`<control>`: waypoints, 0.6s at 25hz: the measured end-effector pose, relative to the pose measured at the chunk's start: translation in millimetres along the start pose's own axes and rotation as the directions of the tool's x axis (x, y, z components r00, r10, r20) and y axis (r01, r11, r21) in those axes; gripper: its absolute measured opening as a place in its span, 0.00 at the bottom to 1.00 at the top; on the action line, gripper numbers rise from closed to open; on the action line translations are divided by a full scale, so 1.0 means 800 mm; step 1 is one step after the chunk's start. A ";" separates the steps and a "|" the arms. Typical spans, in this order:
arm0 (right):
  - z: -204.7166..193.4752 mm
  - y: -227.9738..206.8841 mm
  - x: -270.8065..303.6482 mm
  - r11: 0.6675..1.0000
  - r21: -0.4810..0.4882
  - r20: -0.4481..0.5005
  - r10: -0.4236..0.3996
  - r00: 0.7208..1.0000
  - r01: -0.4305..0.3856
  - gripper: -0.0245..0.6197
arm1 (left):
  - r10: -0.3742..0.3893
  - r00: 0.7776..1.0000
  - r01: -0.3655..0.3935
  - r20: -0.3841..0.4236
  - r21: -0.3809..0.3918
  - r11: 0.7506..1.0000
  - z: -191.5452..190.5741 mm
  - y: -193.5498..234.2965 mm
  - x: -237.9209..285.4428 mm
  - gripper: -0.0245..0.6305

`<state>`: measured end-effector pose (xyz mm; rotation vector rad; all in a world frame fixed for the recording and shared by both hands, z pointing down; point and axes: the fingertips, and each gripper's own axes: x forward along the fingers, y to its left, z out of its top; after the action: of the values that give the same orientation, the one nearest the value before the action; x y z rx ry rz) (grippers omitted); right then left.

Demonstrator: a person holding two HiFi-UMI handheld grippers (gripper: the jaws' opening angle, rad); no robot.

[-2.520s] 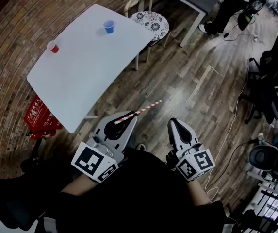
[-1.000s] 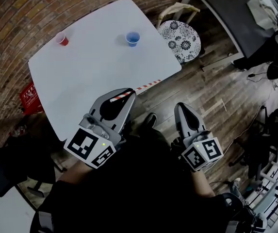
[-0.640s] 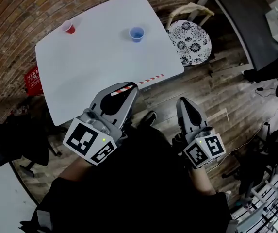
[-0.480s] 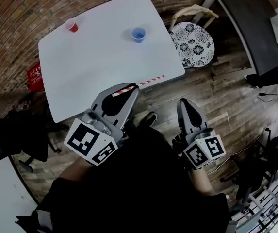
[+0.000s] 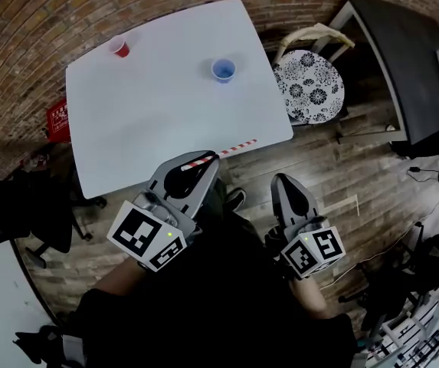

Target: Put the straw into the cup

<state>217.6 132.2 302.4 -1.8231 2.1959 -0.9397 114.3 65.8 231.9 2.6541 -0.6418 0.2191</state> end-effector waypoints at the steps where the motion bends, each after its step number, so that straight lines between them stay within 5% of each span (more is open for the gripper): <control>1: 0.002 -0.001 0.007 1.000 -0.006 -0.005 -0.002 1.000 0.002 0.08 | -0.002 1.000 0.002 0.001 -0.005 1.000 0.001 0.006 0.004 0.09; 15: 0.051 -0.008 0.127 0.996 -0.083 -0.072 -0.030 0.997 0.024 0.08 | 0.003 0.999 0.001 0.045 -0.069 0.998 0.043 0.121 0.054 0.09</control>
<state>216.4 22.3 302.0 -1.8880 2.2911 -0.9497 109.3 -45.2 244.8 2.5987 -0.6533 0.1347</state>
